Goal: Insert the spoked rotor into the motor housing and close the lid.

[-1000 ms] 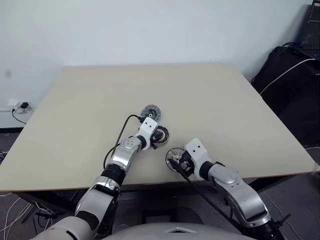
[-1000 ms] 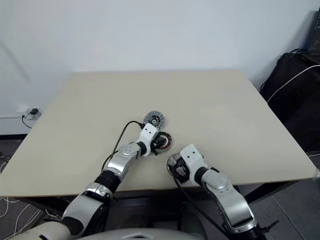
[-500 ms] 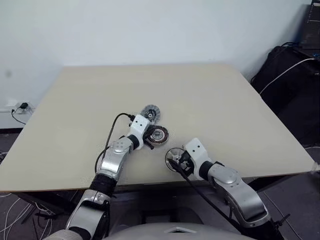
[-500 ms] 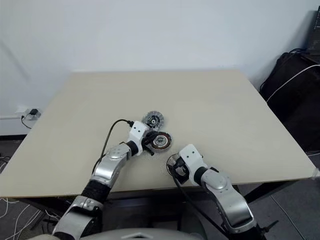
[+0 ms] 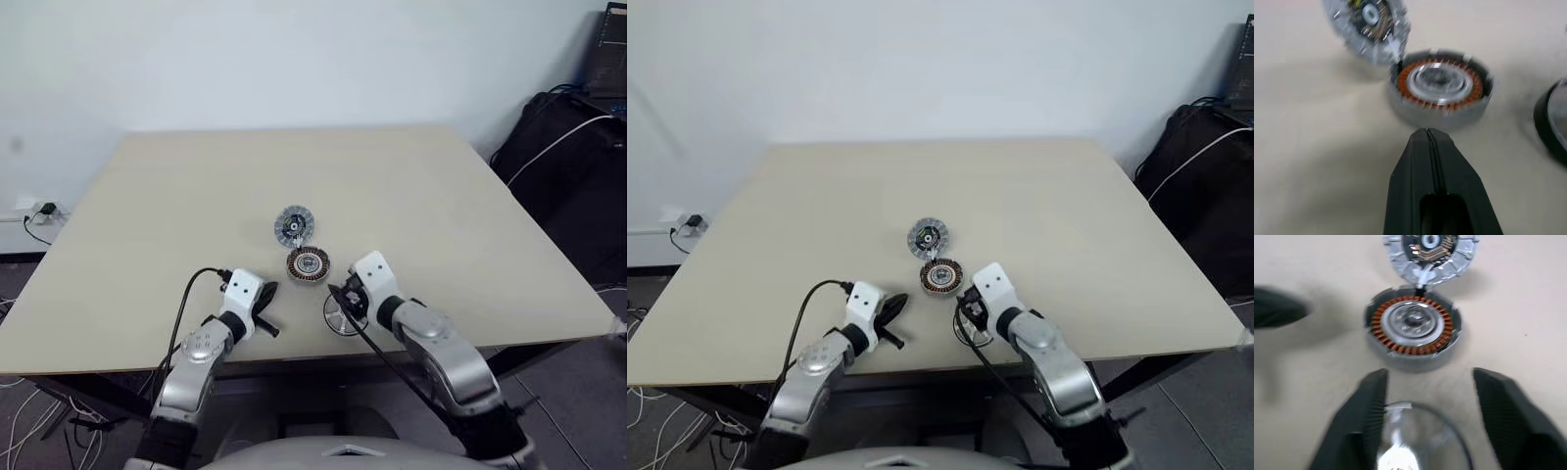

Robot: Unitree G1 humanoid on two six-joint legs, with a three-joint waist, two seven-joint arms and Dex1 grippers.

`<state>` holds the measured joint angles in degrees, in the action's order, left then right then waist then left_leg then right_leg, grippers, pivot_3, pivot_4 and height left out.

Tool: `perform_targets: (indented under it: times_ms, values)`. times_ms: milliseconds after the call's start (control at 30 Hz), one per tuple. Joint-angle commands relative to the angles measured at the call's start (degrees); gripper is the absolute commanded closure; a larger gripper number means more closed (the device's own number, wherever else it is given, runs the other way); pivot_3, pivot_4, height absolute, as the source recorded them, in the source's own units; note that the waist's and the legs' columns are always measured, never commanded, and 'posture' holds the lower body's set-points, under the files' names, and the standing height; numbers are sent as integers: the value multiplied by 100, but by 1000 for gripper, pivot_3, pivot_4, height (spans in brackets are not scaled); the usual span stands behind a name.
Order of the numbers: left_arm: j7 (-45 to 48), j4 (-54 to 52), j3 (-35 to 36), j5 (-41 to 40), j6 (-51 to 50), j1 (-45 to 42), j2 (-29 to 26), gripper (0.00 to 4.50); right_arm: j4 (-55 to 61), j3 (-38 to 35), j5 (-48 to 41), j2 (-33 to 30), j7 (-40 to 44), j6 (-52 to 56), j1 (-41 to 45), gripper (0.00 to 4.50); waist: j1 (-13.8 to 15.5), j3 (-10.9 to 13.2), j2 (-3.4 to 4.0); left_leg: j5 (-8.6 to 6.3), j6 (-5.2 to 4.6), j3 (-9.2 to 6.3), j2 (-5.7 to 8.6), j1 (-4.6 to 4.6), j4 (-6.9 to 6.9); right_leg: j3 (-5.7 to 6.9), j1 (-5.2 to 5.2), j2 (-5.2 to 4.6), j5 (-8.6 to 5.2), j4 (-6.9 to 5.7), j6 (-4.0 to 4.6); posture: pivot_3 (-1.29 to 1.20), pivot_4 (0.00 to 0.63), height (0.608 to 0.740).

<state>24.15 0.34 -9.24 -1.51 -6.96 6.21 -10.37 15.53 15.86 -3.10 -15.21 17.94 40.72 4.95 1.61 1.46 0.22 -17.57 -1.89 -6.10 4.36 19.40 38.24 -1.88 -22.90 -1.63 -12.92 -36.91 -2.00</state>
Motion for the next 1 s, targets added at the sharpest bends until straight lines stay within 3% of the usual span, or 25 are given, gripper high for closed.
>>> perform_targets:
  times_ms: [33, 200, 567, 1000]
  values:
    - [-136, -314, -78, 106, 380, 115, 11, 4500, -490, 48, 197, 156, -148, 14, 523, 2948, 7, -1, 2, 4, 1, 0, 0, -1, -1, 1, 3, 0, 2, 0, -3, 0, 0, 740]
    - [-227, -394, -202, 222, 528, 352, 9, 4500, -1822, 216, 439, 494, -191, -186, 1563, 4472, -60, -5, 10, 15, 5, 6, 0, -7, -4, 3, 2, 2, 12, -1, -1, 0, 0, 740]
    - [-267, -391, -270, 123, 569, 378, 91, 4500, -3971, 431, 745, 1010, 142, -844, 3051, 4472, -117, -16, 26, 25, 13, 8, -1, -10, -14, 9, -12, 4, 34, -3, 28, 0, 0, 740]
    - [-362, -318, -286, 121, 531, 373, 184, 4500, -4981, 545, 1009, 1387, 495, -1187, 3522, 4472, -242, -30, 47, 27, 15, 8, -1, -1, -28, -1, -50, 4, 36, -8, 33, 0, 0, 740]
